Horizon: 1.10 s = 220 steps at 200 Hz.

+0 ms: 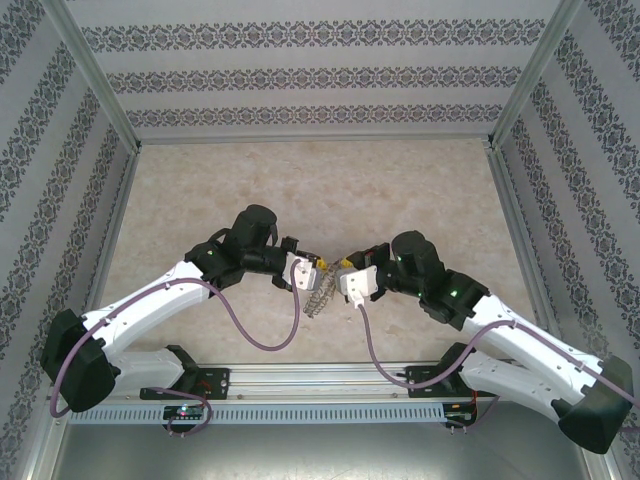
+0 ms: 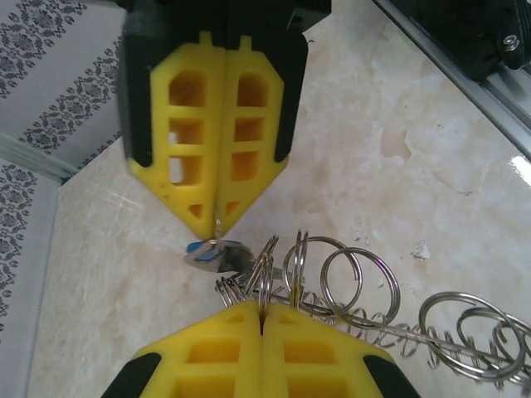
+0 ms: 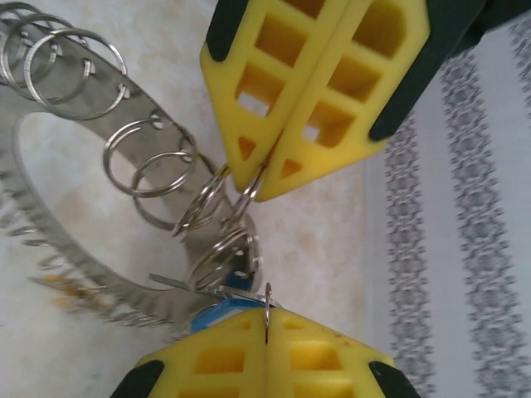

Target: Put the keys on the keyring

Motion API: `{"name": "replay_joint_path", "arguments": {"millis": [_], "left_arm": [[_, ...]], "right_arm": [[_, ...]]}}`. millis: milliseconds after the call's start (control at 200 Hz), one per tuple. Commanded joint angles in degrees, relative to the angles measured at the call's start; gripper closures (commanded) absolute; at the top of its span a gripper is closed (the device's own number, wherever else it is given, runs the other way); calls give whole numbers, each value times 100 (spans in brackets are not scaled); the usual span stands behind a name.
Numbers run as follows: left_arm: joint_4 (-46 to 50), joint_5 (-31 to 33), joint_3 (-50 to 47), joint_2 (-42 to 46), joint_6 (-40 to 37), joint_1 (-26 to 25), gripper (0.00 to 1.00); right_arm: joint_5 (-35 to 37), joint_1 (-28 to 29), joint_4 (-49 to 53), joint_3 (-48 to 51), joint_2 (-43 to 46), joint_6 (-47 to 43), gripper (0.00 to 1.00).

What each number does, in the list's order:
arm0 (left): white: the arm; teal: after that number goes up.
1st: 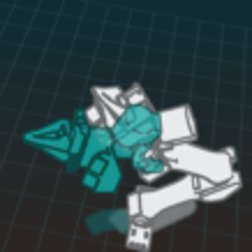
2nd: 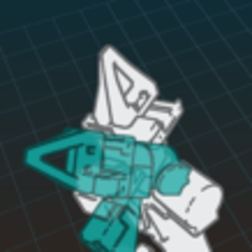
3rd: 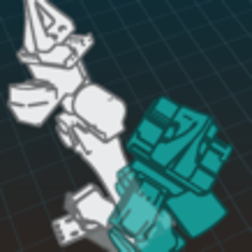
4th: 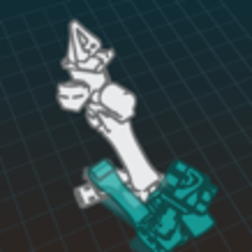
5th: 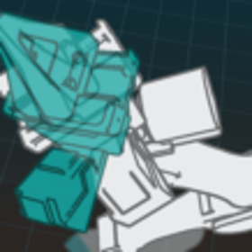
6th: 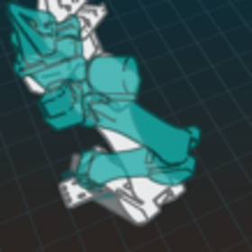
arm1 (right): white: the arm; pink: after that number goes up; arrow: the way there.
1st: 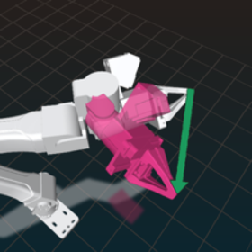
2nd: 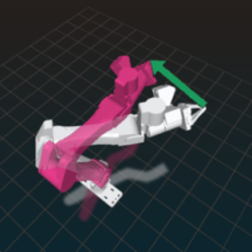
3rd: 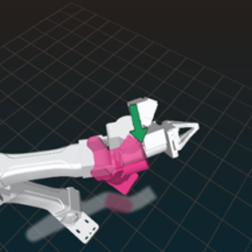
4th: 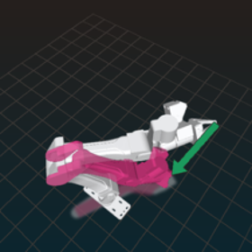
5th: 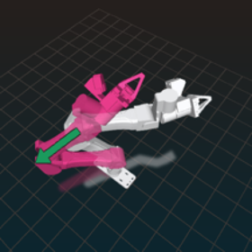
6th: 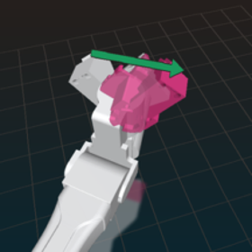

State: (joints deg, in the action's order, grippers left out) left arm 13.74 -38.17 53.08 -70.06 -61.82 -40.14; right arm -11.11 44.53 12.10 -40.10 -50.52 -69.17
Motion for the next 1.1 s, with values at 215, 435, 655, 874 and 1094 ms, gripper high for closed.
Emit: {"name": "replay_joint_path", "arguments": {"millis": [215,435,655,874,1094], "left_arm": [[-320,-293,125,104,532,-67,100],[-787,-385,-21,241,1030,-30,100],[-977,-509,-59,231,1286,39,100],[-915,-592,-50,260,1284,60,100],[-803,-553,-66,274,1286,68,100]], "right_arm": [[382,197,-485,36,101,-977,100],[124,170,-361,128,259,-1172,100],[-292,146,-326,60,373,-1241,100],[-678,37,-215,-7,503,-1020,100],[-787,46,-90,-45,591,-1090,100]]}}
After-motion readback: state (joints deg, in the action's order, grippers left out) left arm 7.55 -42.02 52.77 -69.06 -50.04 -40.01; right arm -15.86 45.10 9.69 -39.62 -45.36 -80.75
